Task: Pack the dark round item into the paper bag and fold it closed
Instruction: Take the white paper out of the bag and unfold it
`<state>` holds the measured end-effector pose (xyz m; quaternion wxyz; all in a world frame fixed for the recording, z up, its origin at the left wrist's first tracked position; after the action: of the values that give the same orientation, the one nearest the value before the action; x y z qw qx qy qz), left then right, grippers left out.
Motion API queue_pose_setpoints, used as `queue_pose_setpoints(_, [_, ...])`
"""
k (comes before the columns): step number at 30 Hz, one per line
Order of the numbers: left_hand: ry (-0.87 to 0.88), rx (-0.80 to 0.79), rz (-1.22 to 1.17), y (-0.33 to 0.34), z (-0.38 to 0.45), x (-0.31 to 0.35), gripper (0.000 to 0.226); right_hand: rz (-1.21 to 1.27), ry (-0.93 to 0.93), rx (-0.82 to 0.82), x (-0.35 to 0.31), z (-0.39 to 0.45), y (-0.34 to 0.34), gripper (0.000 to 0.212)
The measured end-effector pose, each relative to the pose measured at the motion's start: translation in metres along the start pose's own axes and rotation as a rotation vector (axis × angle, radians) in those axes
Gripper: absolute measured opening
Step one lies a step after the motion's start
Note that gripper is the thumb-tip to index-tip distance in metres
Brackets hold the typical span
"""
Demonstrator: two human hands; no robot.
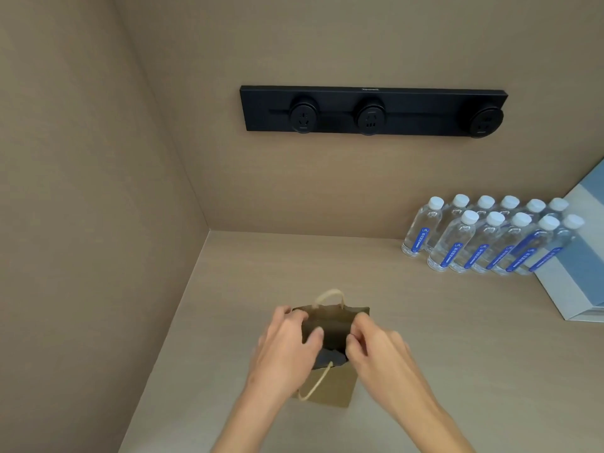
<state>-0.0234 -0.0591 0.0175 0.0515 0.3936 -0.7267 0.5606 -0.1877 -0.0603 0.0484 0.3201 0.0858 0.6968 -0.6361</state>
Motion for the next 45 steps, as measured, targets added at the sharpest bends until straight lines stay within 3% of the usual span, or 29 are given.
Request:
queue_pose_setpoints(3, [-0.066,-0.002,0.198,-0.002,-0.011,-0.007,0.042,-0.046,0.056,-0.061,-0.004,0.003,0.0,0.019])
queue_pose_setpoints(8, [-0.075,0.036,0.197,-0.01,-0.015,-0.014,0.061,-0.141,-0.008,-0.176,-0.013,0.002,0.004,0.03])
queue_pose_setpoints(12, [-0.112,0.004,0.138,-0.014,-0.012,-0.028,0.07,-0.338,0.056,-0.294,-0.002,-0.001,-0.006,0.009])
queue_pose_setpoints(13, [-0.112,-0.01,0.125,-0.013,-0.012,-0.03,0.069,-0.39,0.06,-0.312,-0.001,-0.002,-0.01,0.012])
queue_pose_setpoints(15, [-0.092,-0.049,0.111,-0.008,-0.014,-0.028,0.068,-0.503,-0.051,-0.26,-0.012,-0.002,-0.017,0.031])
queue_pose_setpoints(18, [-0.066,-0.108,0.101,0.002,-0.02,-0.025,0.068,-0.637,-0.411,-0.218,-0.042,0.0,-0.021,0.043])
queue_pose_setpoints(21, [-0.037,-0.13,0.079,0.005,-0.023,-0.024,0.071,-0.707,-0.73,-0.412,-0.053,-0.004,-0.007,0.027])
queue_pose_setpoints(23, [-0.006,-0.145,0.059,0.004,-0.024,-0.023,0.074,-0.701,-0.792,-0.66,-0.047,-0.006,0.01,0.017])
queue_pose_setpoints(27, [0.012,-0.145,0.06,0.0,-0.027,-0.024,0.074,-0.755,-0.51,-0.95,-0.023,0.01,0.03,0.022])
queue_pose_setpoints(32, [0.038,-0.222,0.062,0.007,-0.032,-0.017,0.077,-0.86,-0.457,-1.134,-0.013,0.024,0.076,0.025])
queue_pose_setpoints(35, [0.044,-0.242,0.01,0.007,-0.03,-0.013,0.081,-0.854,-0.57,-1.138,-0.016,0.024,0.117,0.035])
queue_pose_setpoints(39, [0.049,-0.24,-0.071,0.006,-0.025,-0.014,0.08,-1.178,-0.794,-1.103,-0.004,0.021,0.164,0.051])
queue_pose_setpoints(41, [0.042,-0.237,-0.094,0.005,-0.024,-0.013,0.078,-1.205,-0.708,-1.08,0.003,0.023,0.17,0.05])
queue_pose_setpoints(43, [0.024,-0.237,-0.108,0.005,-0.023,-0.013,0.077,-0.938,-0.548,-0.976,0.001,0.029,0.165,0.042])
queue_pose_setpoints(45, [0.016,-0.232,-0.106,0.005,-0.023,-0.014,0.077,-0.711,-0.512,-0.903,-0.004,0.03,0.159,0.037])
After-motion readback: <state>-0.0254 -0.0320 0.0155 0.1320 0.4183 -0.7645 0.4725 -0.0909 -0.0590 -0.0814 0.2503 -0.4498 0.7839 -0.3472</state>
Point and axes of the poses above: each hand's wrist, its own z-axis towards the middle knuckle, its own y-axis out of the palm, x = y × z, the point moved 7 cm from there along z, towards the middle knuckle, and after that the axes turned 13 degrees about -y, right-handed, at the moved point
